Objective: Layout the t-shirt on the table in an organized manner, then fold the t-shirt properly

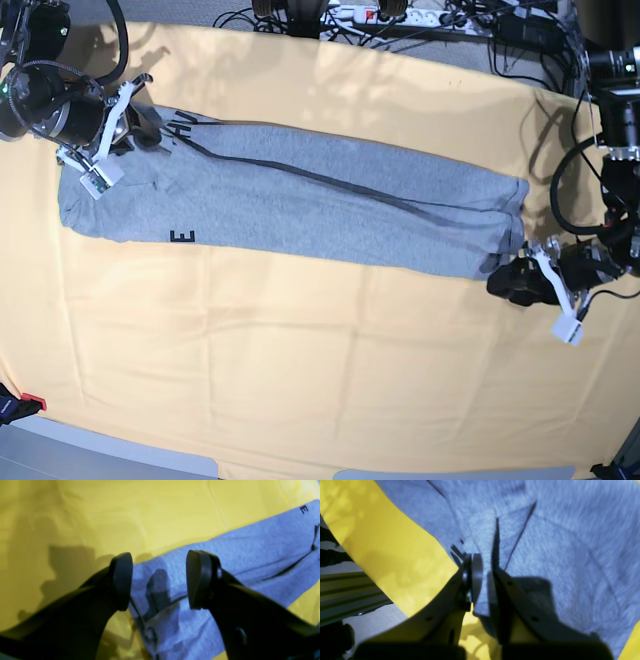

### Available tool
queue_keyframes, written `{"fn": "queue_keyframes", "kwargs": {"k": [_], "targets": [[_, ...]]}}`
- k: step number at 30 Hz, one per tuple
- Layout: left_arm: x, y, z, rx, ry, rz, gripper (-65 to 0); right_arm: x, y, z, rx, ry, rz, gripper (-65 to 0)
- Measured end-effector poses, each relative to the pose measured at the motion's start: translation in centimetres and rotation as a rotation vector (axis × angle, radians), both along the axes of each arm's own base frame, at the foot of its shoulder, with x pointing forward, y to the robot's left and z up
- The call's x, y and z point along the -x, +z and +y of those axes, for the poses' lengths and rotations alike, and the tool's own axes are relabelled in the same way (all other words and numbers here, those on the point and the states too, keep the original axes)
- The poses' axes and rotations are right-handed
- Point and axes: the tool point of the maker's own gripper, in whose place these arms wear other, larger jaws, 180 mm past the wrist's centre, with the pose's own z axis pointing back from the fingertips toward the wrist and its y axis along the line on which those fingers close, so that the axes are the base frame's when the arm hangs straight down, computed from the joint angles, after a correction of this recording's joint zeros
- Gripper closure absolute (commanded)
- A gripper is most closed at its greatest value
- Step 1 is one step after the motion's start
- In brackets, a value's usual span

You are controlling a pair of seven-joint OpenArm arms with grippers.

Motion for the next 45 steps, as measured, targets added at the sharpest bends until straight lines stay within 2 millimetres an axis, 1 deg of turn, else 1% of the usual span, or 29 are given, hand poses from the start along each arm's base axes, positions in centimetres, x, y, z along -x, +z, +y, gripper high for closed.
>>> {"fn": "queue_keyframes", "kwargs": {"k": [3, 5, 7, 9, 13, 17, 19, 21, 23, 24, 27, 29, 33, 34, 37, 39, 40, 41, 42, 43, 44, 45], "targets": [[-0.3, 1.3, 1.2, -0.025, 0.003, -0.006, -35.1, 0.3, -0.3, -0.3, 0.015, 0.002, 0.021, -9.9], [-0.4, 2.1, 1.8, -0.029, 0.004, -0.014, -35.1, 0.3, -0.3, -0.6, 0.026, 0.006, 0.024, -12.1], [-0.4, 2.8, 2.4, -0.037, 0.009, -0.021, -35.1, 0.3, 0.0, -1.2, 0.054, 0.018, 0.019, -12.1], [-0.5, 3.6, 3.3, -0.047, 0.023, -0.035, -35.1, 0.1, 0.8, -1.4, 0.071, 0.043, 0.002, -12.1], [-0.7, 5.3, 5.2, -0.045, 0.071, -0.074, -35.1, -0.2, 2.9, 0.2, 0.035, 0.101, -0.065, -12.1], [-0.7, 6.9, 7.2, -0.037, 0.129, -0.108, -35.1, -0.7, 4.5, -0.2, 0.065, 0.095, -0.127, -12.1], [-0.7, 7.7, 8.0, -0.028, 0.154, -0.127, -35.1, -1.0, 5.5, -0.9, 0.086, 0.076, -0.163, -12.1], [-0.7, 8.6, 8.9, -0.013, 0.185, -0.155, -35.1, -1.4, 6.4, -2.0, 0.108, 0.039, -0.196, -12.1], [-0.5, 9.2, 9.8, -0.005, 0.214, -0.174, -35.1, -1.7, 7.1, -3.6, 0.134, -0.018, -0.22, -12.0], [-0.4, 9.3, 10.2, -0.005, 0.224, -0.176, -35.1, -1.9, 7.4, -4.7, 0.147, -0.077, -0.222, -12.0], [-0.3, 9.4, 10.4, 0.001, 0.231, -0.181, -35.1, -2.4, 7.7, -7.5, 0.185, -0.225, -0.242, -12.1], [-0.4, 9.2, 10.1, 0.009, 0.232, -0.173, -35.1, -2.4, 7.7, -8.0, 0.186, -0.255, -0.239, -12.1], [-0.2, 8.7, 10.1, 0.009, 0.236, -0.148, -35.1, -2.3, 7.2, -7.9, 0.165, -0.269, -0.226, -12.6], [-0.2, 8.7, 10.1, 0.008, 0.237, -0.149, -35.1, -2.3, 7.0, -7.8, 0.159, -0.272, -0.224, -13.7], [-0.2, 8.7, 10.1, 0.008, 0.236, -0.148, -35.1, -2.2, 6.9, -7.7, 0.15, -0.276, -0.221, -20.1], [-0.2, 8.7, 10.1, 0.008, 0.236, -0.148, -35.1, -2.3, 7.2, -7.0, 0.108, -0.26, -0.229, -19.5], [-0.2, 8.7, 10.1, 0.007, 0.236, -0.146, -34.8, -2.4, 7.6, -6.1, 0.057, -0.24, -0.239, -17.4], [-0.1, 8.6, 10.0, 0.007, 0.232, -0.139, -33.1, -2.5, 8.2, -4.8, 0.0, -0.193, -0.267, -12.4], [0.0, 8.5, 9.8, 0.013, 0.222, -0.131, -30.9, -2.4, 9.0, -3.6, -0.054, -0.134, -0.301, -5.0], [0.1, 8.7, 9.5, 0.031, 0.211, -0.13, -28.1, -2.4, 9.5, -2.6, -0.099, -0.098, -0.329, 0.0], [0.3, 8.7, 9.3, 0.039, 0.201, -0.124, -25.5, -2.4, 9.6, -2.1, -0.128, -0.106, -0.332, 0.0], [0.4, 8.7, 9.1, 0.047, 0.192, -0.118, -24.6, -2.4, 9.3, -1.8, -0.144, -0.116, -0.329, 0.0]]}}
